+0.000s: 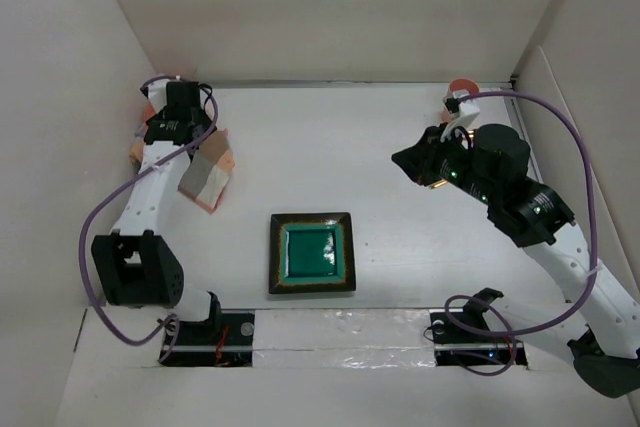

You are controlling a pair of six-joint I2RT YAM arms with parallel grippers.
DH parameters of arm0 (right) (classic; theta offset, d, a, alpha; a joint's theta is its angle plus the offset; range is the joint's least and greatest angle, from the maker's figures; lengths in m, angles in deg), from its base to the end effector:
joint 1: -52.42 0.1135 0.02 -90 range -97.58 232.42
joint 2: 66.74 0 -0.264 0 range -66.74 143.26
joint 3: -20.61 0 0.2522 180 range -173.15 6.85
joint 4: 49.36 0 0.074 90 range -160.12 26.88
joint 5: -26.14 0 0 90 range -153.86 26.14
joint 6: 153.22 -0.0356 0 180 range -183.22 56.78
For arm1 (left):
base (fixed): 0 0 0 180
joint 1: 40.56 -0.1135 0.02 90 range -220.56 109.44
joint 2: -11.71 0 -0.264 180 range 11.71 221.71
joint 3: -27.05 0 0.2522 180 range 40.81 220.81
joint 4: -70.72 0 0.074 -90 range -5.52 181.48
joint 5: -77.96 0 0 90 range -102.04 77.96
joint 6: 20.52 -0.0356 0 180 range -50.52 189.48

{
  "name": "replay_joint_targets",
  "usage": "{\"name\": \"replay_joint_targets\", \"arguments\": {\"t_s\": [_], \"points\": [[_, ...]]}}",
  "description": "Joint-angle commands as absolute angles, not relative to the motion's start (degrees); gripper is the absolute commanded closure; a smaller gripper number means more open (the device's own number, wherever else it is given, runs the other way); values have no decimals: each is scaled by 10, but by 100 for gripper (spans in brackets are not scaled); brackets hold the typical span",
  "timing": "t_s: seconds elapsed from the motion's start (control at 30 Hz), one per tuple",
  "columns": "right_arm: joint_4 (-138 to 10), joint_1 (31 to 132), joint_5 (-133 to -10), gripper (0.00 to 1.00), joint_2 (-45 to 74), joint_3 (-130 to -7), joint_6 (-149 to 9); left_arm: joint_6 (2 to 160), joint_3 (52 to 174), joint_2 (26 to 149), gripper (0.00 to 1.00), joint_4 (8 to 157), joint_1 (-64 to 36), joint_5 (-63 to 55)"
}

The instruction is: Set the dinner table for one person

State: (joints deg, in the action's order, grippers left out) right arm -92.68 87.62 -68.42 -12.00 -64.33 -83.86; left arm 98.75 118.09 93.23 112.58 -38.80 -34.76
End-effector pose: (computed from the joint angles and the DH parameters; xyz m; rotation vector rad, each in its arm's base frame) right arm 0.1554 0.1131 0.4311 -0.2948 1.8424 0.7587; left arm 0.3203 0.0039 0.3592 -0.7165 1.9615 0.0962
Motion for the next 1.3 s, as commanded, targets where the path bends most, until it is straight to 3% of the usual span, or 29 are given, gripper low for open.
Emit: {"name": "replay_joint_targets", "arguments": {"t_s": [0.0,0.07,0.13,0.27,0.37,0.43,0.77,0.9,0.93,0.97,1.0,1.03,1.13,1.27], "points": [[-914,871,-689,78,-130,-634,-832,1026,1182,958,43,1154,-388,-353],[-915,871,-687,62,-131,-629,-829,1054,1137,958,44,1140,-408,-307],[-921,871,-680,60,-130,-626,-828,1078,1058,931,45,1112,-460,-265],[-919,871,-677,61,-137,-606,-832,1103,963,889,47,1044,-525,-193],[-907,866,-694,63,-133,-597,-839,1098,955,911,50,1055,-525,-185],[-909,866,-705,63,-122,-606,-837,1103,942,933,57,1057,-525,-177],[-905,866,-705,63,-98,-615,-830,1112,877,965,57,1018,-518,-123],[-898,866,-701,64,-93,-615,-831,1117,868,984,65,999,-495,-124],[-900,866,-703,64,-88,-620,-832,1118,870,1005,78,985,-490,-100],[-900,866,-703,64,-86,-620,-833,1118,872,1005,78,972,-490,-91],[-900,866,-705,64,-85,-624,-833,1120,876,1028,96,964,-490,-83],[-900,866,-707,64,-83,-627,-832,1122,895,1042,100,956,-472,-76],[-899,866,-705,64,-76,-634,-833,1133,987,1085,100,946,-423,-60],[-898,866,-697,65,-58,-643,-833,1131,1170,1162,100,954,-279,-50]]}}
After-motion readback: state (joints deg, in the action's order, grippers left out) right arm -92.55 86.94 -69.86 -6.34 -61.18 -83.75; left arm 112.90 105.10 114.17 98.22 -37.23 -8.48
